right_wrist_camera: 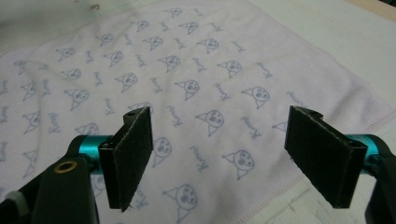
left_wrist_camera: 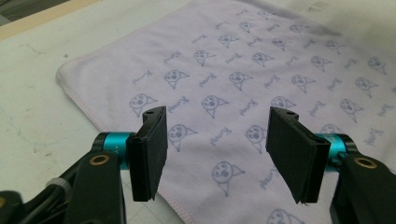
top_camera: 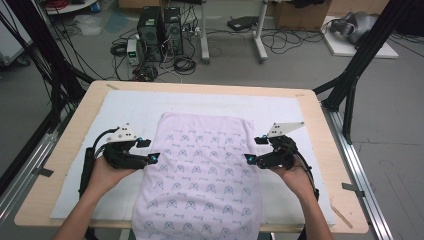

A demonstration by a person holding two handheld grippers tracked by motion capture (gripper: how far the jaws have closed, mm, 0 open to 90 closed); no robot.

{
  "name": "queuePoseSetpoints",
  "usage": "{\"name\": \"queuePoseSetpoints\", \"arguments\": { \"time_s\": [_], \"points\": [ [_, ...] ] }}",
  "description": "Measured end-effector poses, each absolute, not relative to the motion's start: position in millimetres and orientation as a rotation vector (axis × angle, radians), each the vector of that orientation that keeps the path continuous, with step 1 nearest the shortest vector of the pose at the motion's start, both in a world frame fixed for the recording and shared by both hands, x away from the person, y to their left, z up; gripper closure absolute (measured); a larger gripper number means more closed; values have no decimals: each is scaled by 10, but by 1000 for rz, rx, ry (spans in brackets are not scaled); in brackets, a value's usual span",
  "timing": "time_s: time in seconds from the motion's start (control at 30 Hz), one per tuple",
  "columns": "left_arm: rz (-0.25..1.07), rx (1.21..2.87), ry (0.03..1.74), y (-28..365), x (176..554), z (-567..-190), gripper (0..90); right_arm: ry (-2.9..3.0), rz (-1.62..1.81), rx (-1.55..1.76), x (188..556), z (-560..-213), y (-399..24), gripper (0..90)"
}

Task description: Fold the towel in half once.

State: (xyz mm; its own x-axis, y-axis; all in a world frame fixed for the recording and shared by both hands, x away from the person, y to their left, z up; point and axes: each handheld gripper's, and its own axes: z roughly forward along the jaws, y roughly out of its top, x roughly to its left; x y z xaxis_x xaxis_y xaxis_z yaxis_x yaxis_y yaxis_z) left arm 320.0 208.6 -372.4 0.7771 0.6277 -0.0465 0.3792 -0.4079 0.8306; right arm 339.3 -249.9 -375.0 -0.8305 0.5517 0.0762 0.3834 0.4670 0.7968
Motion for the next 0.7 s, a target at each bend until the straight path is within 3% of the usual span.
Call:
{"name": "queuePoseSetpoints", "arguments": {
  "time_s": [0.33, 0.7],
  "points": [
    [364, 2053, 778, 2054, 3562, -3609, 400, 2523, 1262, 840, 3657, -3611, -2576, 241],
    [370, 2084, 920, 2062, 4021, -4024, 475, 2543, 1193, 918, 4148, -3879, -2574, 334]
  ]
}}
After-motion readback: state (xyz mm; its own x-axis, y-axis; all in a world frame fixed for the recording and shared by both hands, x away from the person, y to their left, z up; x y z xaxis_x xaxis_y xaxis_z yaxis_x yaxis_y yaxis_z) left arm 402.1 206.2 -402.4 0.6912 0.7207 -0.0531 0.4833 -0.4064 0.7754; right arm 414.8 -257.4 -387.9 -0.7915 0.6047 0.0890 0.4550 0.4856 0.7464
